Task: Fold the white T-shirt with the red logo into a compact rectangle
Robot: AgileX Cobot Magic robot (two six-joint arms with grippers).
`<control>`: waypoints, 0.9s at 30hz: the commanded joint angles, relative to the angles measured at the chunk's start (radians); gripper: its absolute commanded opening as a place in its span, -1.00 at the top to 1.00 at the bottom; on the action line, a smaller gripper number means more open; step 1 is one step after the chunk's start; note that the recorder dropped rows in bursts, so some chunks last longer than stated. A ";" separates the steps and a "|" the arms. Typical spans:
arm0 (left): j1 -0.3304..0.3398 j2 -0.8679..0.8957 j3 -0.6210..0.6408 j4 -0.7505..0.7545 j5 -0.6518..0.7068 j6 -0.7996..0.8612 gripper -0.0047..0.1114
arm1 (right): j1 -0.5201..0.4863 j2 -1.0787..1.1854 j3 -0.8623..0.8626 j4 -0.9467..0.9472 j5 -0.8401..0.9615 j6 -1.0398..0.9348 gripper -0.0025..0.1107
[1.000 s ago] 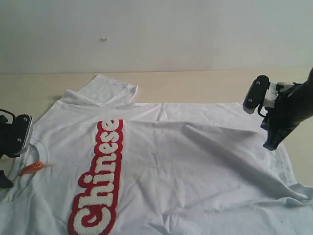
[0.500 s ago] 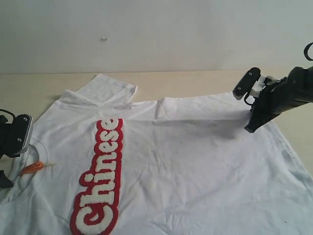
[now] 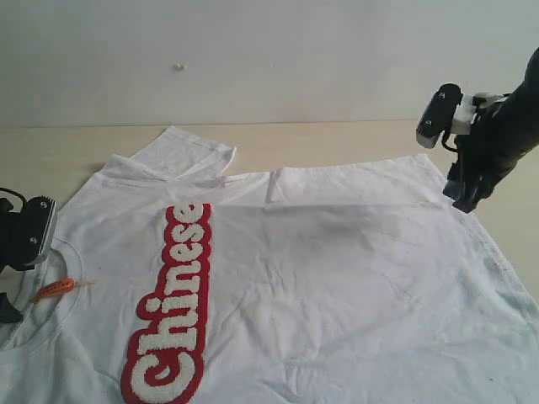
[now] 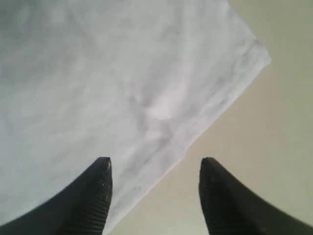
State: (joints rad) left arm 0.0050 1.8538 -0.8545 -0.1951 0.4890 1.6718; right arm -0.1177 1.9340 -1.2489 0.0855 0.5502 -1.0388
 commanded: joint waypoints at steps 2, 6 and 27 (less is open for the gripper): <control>-0.006 0.059 0.025 -0.004 -0.065 -0.001 -0.26 | 0.002 -0.060 -0.003 -0.036 0.259 -0.075 -0.09; -0.006 0.059 0.025 -0.004 -0.065 -0.001 -0.26 | 0.002 -0.063 0.074 -0.134 0.423 -0.168 -0.10; -0.006 0.059 0.025 -0.004 -0.069 -0.001 -0.26 | 0.002 -0.078 0.137 -0.188 0.006 -0.188 -0.09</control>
State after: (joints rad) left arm 0.0050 1.8538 -0.8545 -0.1951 0.4890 1.6718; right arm -0.1177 1.8750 -1.1113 -0.1039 0.5759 -1.2218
